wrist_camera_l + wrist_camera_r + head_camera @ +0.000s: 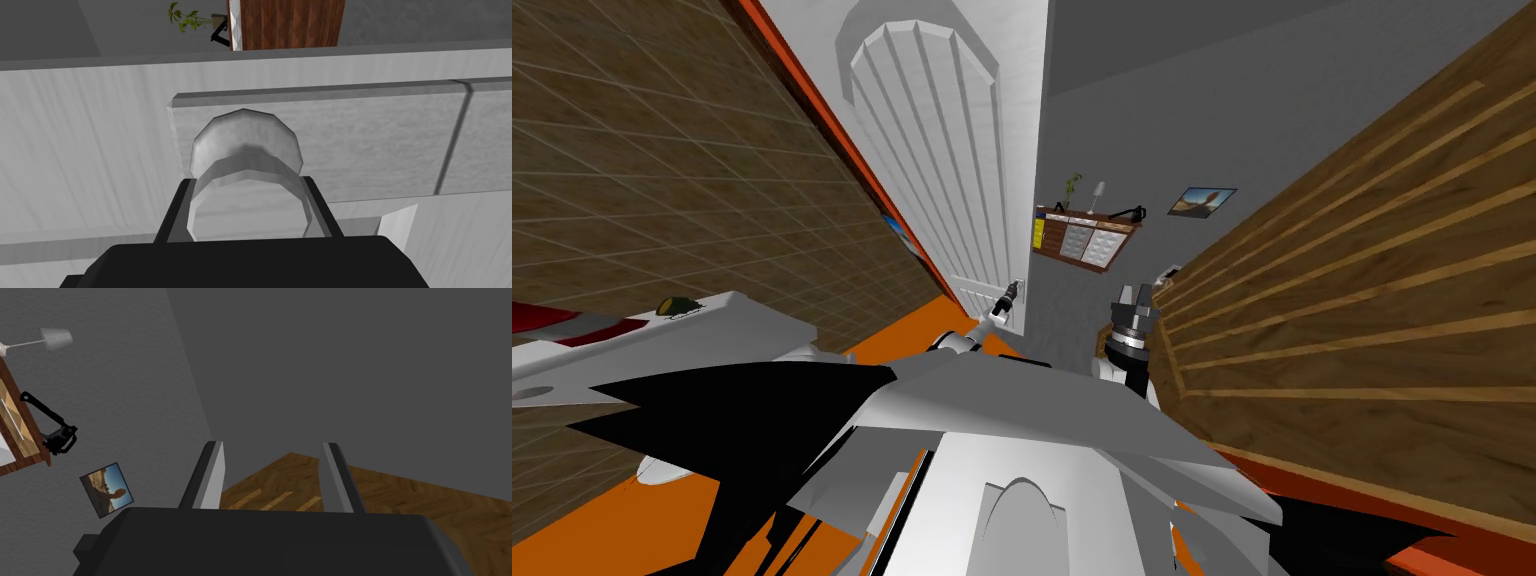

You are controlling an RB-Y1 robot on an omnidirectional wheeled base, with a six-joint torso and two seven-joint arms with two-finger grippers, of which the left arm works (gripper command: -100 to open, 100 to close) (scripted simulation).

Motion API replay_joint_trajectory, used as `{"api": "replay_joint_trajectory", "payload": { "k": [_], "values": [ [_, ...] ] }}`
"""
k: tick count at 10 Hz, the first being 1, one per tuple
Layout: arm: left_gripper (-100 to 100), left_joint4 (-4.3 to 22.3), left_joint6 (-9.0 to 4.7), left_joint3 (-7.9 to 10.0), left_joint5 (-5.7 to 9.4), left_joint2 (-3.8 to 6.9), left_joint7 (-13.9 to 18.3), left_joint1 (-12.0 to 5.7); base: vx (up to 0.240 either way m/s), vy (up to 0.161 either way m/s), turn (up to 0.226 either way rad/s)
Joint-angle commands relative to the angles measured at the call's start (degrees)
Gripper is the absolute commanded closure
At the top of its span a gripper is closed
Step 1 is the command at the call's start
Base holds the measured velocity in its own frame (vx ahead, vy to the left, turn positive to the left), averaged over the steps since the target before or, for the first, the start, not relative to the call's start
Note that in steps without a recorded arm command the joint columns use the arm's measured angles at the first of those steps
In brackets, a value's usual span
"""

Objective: Push the door open

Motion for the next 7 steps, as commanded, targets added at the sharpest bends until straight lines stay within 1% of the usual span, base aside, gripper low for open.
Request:
{"api": "replay_joint_trajectory", "payload": {
  "k": [1, 2, 3, 4, 5, 6, 7],
  "values": [
    [100, -1.25, 0.53, 1.61, 0.46, 1.26, -0.36, 0.54, 0.183, -0.16, 0.079],
    [100, -1.18, 0.55, 2.37, 0.69, 1.48, -0.61, 0.55, 0.153, -0.189, 0.128],
    [100, -1.02, 0.55, 2.37, 0.69, 1.48, -0.61, 0.55, 0.114, -0.115, 0.047],
    [100, -1.18, 0.55, 2.37, 0.69, 1.48, -0.61, 0.55, 0.072, -0.019, -0.013],
    [100, -1.08, 0.57, 3.54, 1.04, 1.77, -1.0, 0.56, 0.117, -0.094, 0.046],
    [100, -1.05, 0.57, 3.93, 1.16, 1.86, -1.13, 0.57, 0.131, -0.133, 0.099],
    [100, -0.98, 0.59, 4.71, 1.4, 2.02, -1.39, 0.57, 0.157, -0.127, 0.107]
  ]
}}
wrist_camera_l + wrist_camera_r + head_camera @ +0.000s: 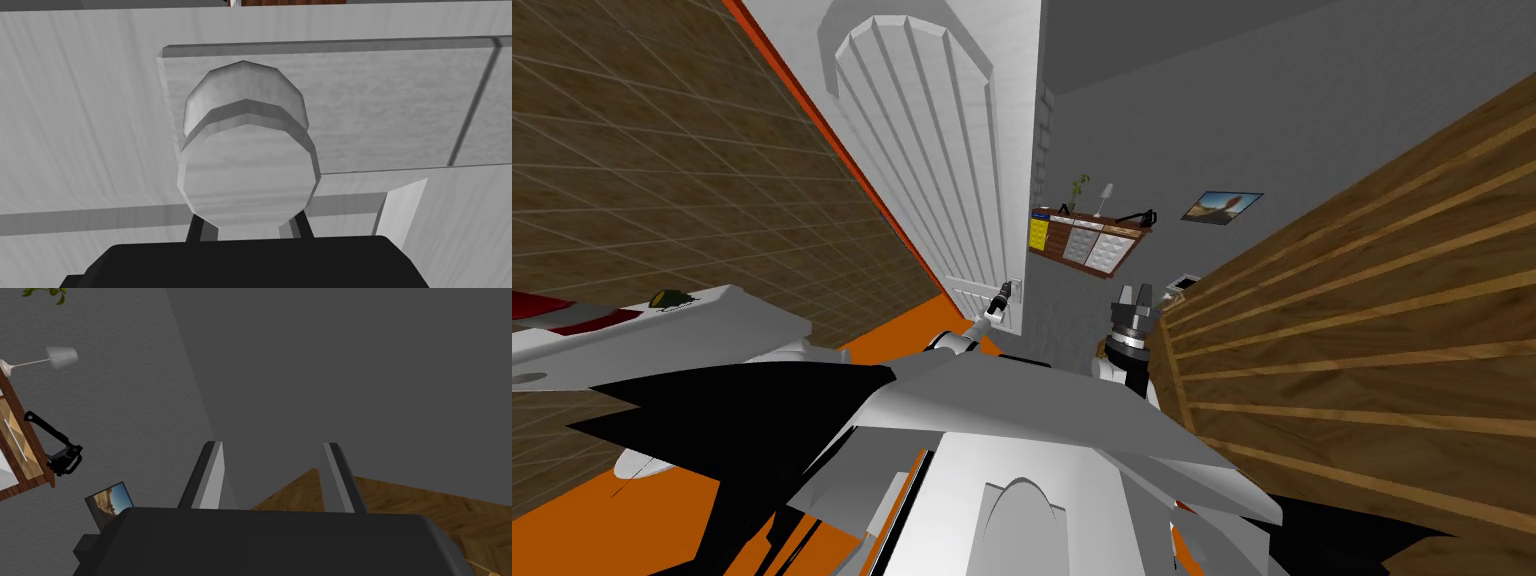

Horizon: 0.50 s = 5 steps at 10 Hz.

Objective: Push the door open

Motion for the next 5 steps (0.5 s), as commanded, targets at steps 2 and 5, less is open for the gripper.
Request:
{"api": "replay_joint_trajectory", "payload": {
  "k": [2, 5],
  "values": [
    [-100, -0.88, 0.37, 0.42, 0.21, 0.29, 0.05, 0.13, 0.036, -0.068, 0.057],
    [-100, -1.04, 0.44, 0.21, 0.23, 0.03, 0.21, 0.13, -0.189, -0.013, 0.008]
  ]
}}
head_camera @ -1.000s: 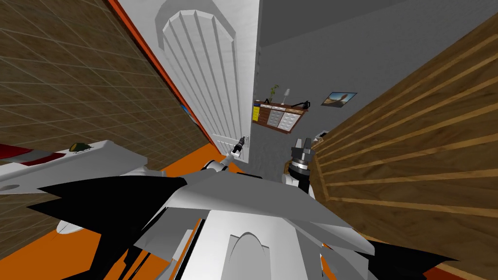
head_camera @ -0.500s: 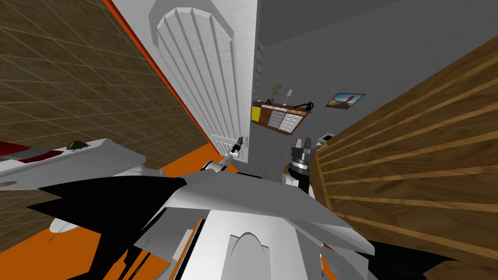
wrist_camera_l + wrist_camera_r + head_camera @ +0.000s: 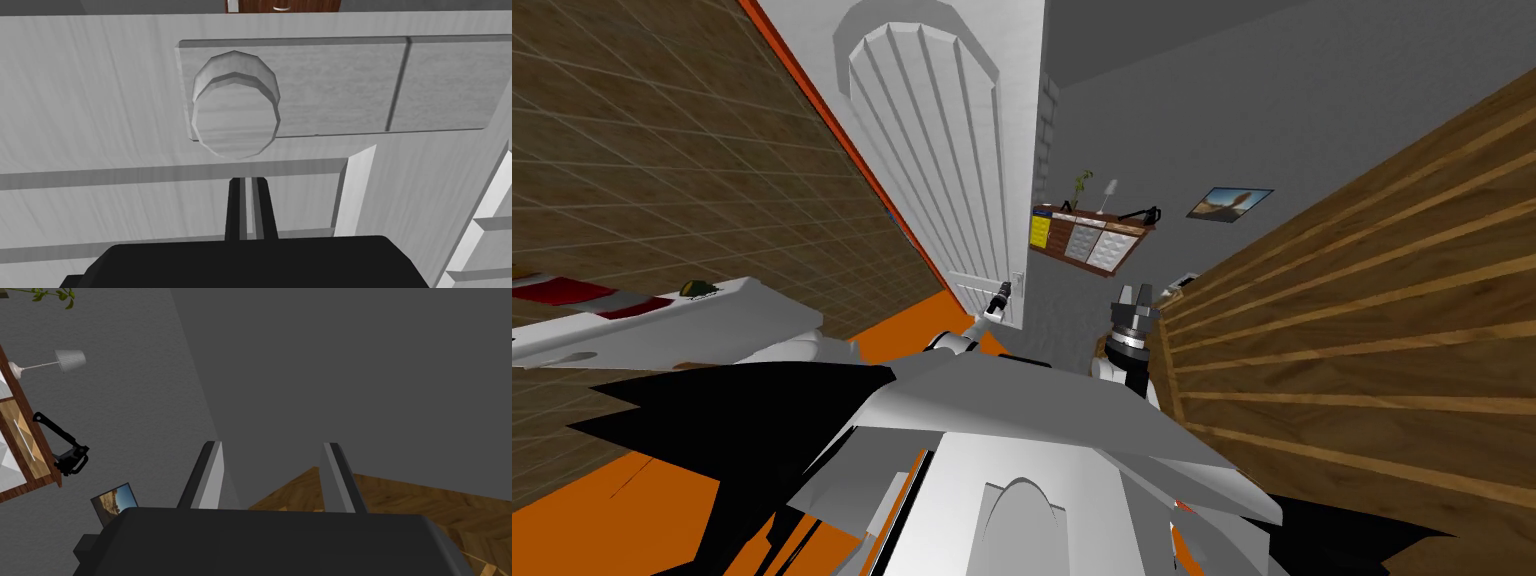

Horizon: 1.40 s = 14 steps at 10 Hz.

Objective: Push the door open

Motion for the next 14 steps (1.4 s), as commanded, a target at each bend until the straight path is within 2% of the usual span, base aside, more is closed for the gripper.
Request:
{"api": "replay_joint_trajectory", "payload": {
  "k": [1, 4, 5, 9, 14],
  "values": [
    [-100, 0.11, -0.08, -0.17, 0.02, -0.27, 0.15, -0.12, -0.231, -0.005, 0.021],
    [-100, -0.19, 0.05, -0.56, 0.06, -1.08, 0.45, -0.12, -0.241, -0.009, 0.021],
    [-100, 0.76, -0.43, -0.39, 0.09, -0.91, 0.36, -0.55, -0.097, -0.001, 0.0],
    [-100, 0.9, -1.07, 0.04, 0.19, -0.64, 0.11, -0.38, 0.167, -0.012, -0.02],
    [-100, 1.03, -1.62, 0.46, 0.29, -0.7, -0.13, -0.25, 0.194, -0.055, -0.021]
  ]
}}
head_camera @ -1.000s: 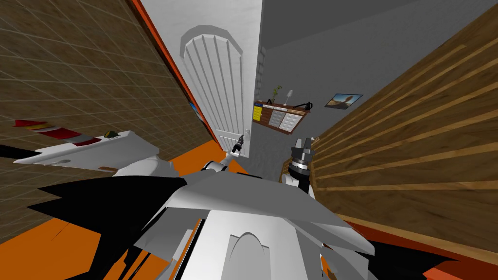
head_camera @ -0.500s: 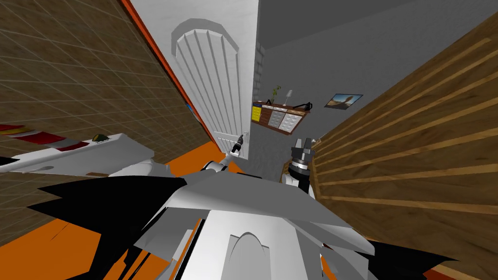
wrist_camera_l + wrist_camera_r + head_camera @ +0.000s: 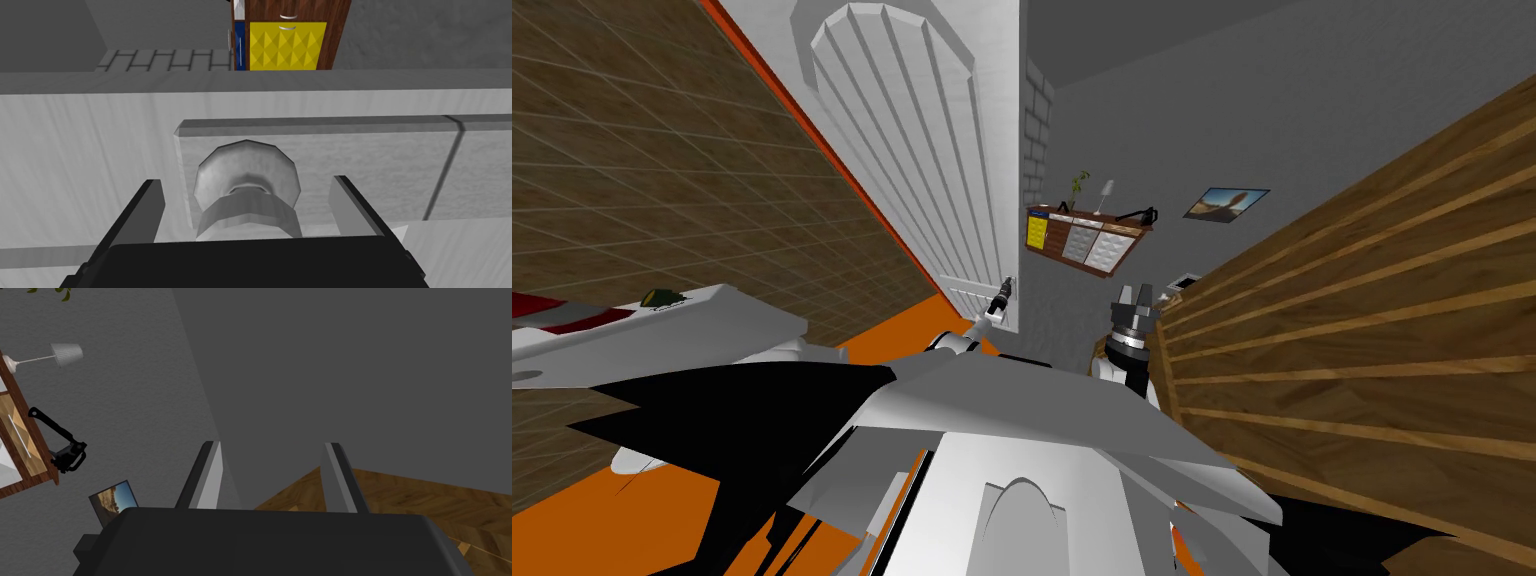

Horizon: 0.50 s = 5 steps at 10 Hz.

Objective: Push the door open

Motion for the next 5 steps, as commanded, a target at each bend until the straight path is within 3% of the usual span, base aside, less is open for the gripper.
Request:
{"api": "replay_joint_trajectory", "payload": {
  "k": [1, 5],
  "values": [
    [100, 0.0, 0.05, -0.01, 0.0, 0.01, 0.01, 0.03, -0.015, 0.004, 0.007],
    [100, 0.0, 0.05, -0.01, 0.0, 0.01, 0.01, 0.03, -0.026, 0.006, -0.004]
  ]
}}
